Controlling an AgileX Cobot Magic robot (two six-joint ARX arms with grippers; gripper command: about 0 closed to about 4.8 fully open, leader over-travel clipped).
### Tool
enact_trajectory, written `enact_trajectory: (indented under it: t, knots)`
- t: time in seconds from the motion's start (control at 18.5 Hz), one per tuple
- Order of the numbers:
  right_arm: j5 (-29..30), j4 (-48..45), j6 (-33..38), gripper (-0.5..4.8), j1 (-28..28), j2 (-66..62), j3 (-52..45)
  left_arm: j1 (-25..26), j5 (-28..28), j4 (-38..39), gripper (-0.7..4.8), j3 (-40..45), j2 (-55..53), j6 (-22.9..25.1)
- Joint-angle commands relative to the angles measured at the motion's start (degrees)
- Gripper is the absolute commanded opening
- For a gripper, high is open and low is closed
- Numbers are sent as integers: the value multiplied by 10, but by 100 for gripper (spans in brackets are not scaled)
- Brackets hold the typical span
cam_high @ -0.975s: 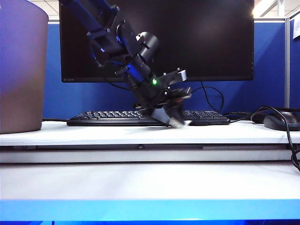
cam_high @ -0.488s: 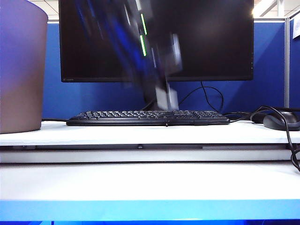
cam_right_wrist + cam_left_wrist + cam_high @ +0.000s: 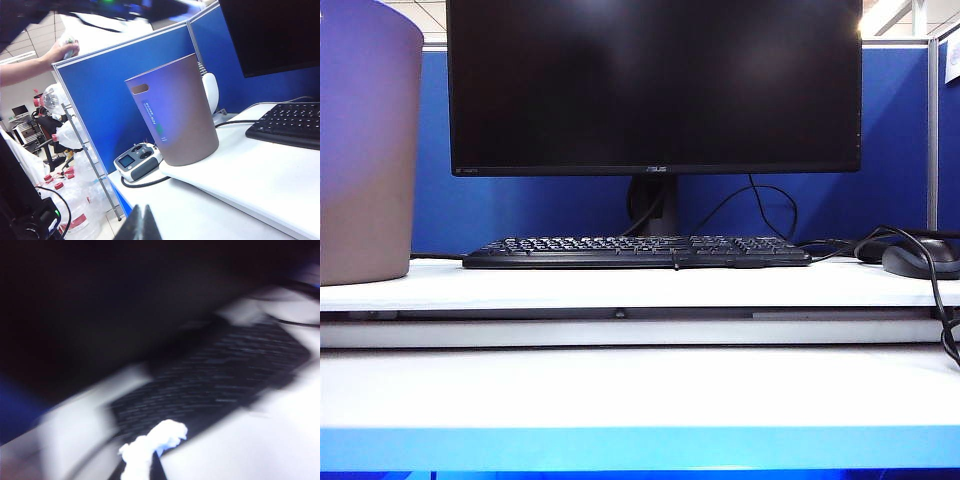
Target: Pick up all paper balls from the table and place them in the pink trash can.
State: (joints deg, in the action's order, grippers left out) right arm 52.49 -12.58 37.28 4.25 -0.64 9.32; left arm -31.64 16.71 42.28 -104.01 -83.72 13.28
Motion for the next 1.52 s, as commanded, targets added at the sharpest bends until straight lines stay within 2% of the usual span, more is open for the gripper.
enact_trajectory:
  t: [0.05,0.22,0.27,0.38,0.43,0.49,0.6,0.65,0.7,0.76,0.81,0.87,0.92,1.03,1.08,1.25,1.41,1.52]
  knots:
    - [0,-10,0,-3,0,-1,2,71,36,52,-6,2,31,-17]
    - [0,-10,0,-3,0,-1,2,149,36,98,-6,2,48,-17]
    - [0,-11,0,-3,0,-1,2,207,15,116,-5,2,48,-17]
    - [1,-11,1,-3,0,-1,2,235,-30,138,-2,2,48,-24]
    - [1,-12,3,-3,0,-1,2,249,-24,147,76,2,48,-32]
    - [1,-12,2,-3,0,-1,2,264,-42,146,189,2,48,-33]
    - [3,-14,3,-3,0,-1,2,265,-80,147,229,2,48,-37]
    - [4,-14,11,-3,0,-1,2,265,-101,146,281,2,48,-37]
    - [2,-15,11,-3,0,-1,2,265,-115,146,290,2,49,-37]
    - [0,-15,11,-3,0,-1,2,265,-139,149,285,2,54,-40]
    - [2,-14,11,-3,0,-1,2,265,-171,151,203,2,65,-48]
    - [2,-14,11,-3,0,-1,2,265,-179,151,29,2,78,-54]
    - [0,-15,11,-3,0,-1,2,265,-186,152,-8,2,99,-56]
    - [0,-15,11,-3,0,-1,2,265,-209,160,-6,2,168,-68]
    - [0,-15,11,-3,0,-1,2,265,-208,173,-6,2,241,-74]
    - [-6,-14,10,-3,0,-1,2,265,-207,181,-6,3,359,-90]
    - [-59,-14,9,-3,1,-1,2,265,-201,265,-6,3,464,-97]
    - [-95,-14,-18,-3,7,-1,2,265,-186,307,-6,4,508,-98]
